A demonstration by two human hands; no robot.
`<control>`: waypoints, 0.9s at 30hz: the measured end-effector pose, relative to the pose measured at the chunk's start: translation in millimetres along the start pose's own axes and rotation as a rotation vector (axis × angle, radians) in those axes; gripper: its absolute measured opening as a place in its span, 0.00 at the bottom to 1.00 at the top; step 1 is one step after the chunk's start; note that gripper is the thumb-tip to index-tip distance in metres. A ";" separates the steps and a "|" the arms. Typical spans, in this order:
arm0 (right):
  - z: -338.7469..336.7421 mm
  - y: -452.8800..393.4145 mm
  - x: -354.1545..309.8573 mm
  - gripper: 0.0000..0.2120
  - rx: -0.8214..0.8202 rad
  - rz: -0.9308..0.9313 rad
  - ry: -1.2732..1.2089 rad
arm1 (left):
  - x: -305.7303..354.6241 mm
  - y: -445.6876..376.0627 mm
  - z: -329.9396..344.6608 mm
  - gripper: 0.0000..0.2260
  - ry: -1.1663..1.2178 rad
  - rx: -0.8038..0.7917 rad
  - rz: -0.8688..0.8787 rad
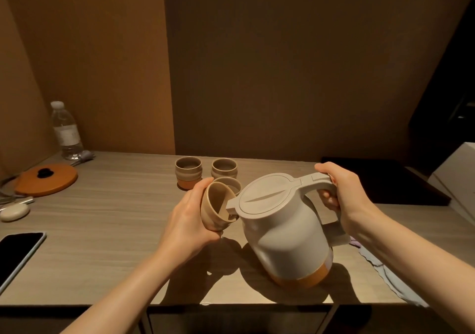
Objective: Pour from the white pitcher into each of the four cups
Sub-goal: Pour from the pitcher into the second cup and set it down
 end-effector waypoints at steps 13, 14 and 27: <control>3.5 -2.8 -0.2 0.21 -0.021 -0.012 0.051 | -2.2 3.9 4.6 0.49 -0.005 -0.010 0.015; 3.9 -3.1 -0.4 0.21 -0.024 -0.015 0.054 | -2.1 4.1 4.7 0.50 -0.006 -0.009 0.016; 8.3 -4.5 -1.1 0.22 -0.033 -0.029 0.075 | -7.0 3.9 8.6 0.47 0.004 0.003 0.015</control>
Point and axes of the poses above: each hand's wrist, its own y-axis away from the middle knuckle, its own z-axis out of the palm, x = y × z, the point moved 1 cm from there along -y, towards the middle knuckle, and after that the axes turned 14 degrees about -y, right-handed, at the moved point
